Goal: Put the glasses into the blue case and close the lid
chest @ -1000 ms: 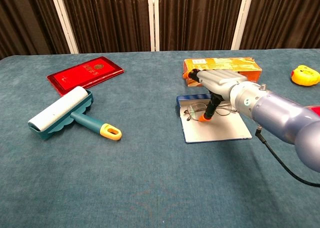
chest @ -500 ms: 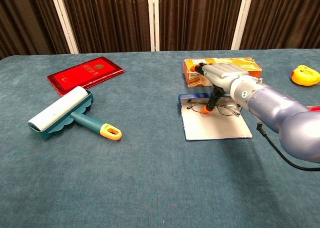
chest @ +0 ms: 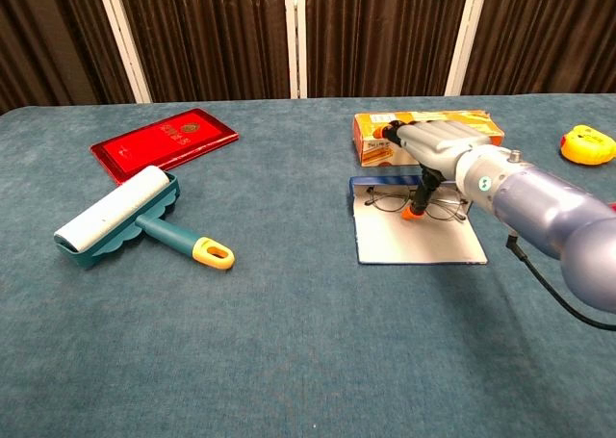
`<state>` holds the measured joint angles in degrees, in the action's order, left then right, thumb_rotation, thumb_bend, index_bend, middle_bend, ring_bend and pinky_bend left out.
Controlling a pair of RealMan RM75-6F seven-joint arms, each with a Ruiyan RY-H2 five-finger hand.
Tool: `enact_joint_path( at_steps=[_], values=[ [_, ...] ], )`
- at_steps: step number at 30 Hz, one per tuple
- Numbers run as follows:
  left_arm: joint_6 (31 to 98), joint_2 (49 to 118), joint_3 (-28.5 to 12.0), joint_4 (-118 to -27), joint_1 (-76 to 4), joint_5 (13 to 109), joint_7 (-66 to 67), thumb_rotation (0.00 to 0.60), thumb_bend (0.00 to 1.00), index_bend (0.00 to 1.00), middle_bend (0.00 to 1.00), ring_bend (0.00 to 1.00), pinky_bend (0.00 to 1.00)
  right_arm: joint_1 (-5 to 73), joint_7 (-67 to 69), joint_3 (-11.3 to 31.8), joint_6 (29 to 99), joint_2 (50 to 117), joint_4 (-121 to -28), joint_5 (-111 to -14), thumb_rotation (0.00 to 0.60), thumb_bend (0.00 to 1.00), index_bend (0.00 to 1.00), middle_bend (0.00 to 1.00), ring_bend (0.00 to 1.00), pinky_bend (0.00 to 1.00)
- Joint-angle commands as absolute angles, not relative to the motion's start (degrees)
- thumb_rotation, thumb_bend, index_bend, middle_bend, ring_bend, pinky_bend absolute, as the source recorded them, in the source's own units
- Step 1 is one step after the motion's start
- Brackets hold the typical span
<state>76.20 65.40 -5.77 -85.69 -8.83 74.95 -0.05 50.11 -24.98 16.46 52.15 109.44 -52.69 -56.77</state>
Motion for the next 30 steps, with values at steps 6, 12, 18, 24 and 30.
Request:
enact_joint_path(
  at_steps=[6, 12, 18, 24, 30],
  values=[
    [76.28, 65.54, -5.73, -85.77, -8.85, 75.01, 0.21, 0.6, 0.0, 0.0, 0.0, 0.0, 0.0, 48.56, -25.49, 14.88, 52.72, 107.47, -53.08, -58.68, 0.6, 0.06, 0.01, 0.0, 0.0, 0.0],
    [76.12, 65.65, -5.78, -85.7, -8.88, 74.72, 0.28, 0.6, 0.0, 0.0, 0.0, 0.0, 0.0, 48.61, -24.82, 15.41, 52.3, 107.53, -50.8, -58.83, 0.6, 0.05, 0.02, 0.0, 0.0, 0.0],
    [75.68, 65.9, -5.79, -85.49, -9.06, 74.35, 0.77, 0.6, 0.0, 0.0, 0.0, 0.0, 0.0, 48.93, -23.74, 15.84, 51.94, 108.62, -47.53, -59.43, 0.6, 0.05, 0.02, 0.0, 0.0, 0.0],
    [75.52, 65.92, -5.87, -85.42, -9.12, 74.09, 0.79, 0.6, 0.0, 0.0, 0.0, 0.0, 0.0, 48.92, -21.2, 16.13, 52.27, 109.51, -46.12, -60.8, 0.6, 0.05, 0.03, 0.0, 0.0, 0.0],
    [75.53, 65.84, -5.87, -85.47, -9.1, 74.1, 0.67, 0.6, 0.0, 0.0, 0.0, 0.0, 0.0, 48.2, -20.66, 15.2, 52.93, 108.13, -46.88, -62.84, 0.6, 0.05, 0.03, 0.0, 0.0, 0.0]
  ],
)
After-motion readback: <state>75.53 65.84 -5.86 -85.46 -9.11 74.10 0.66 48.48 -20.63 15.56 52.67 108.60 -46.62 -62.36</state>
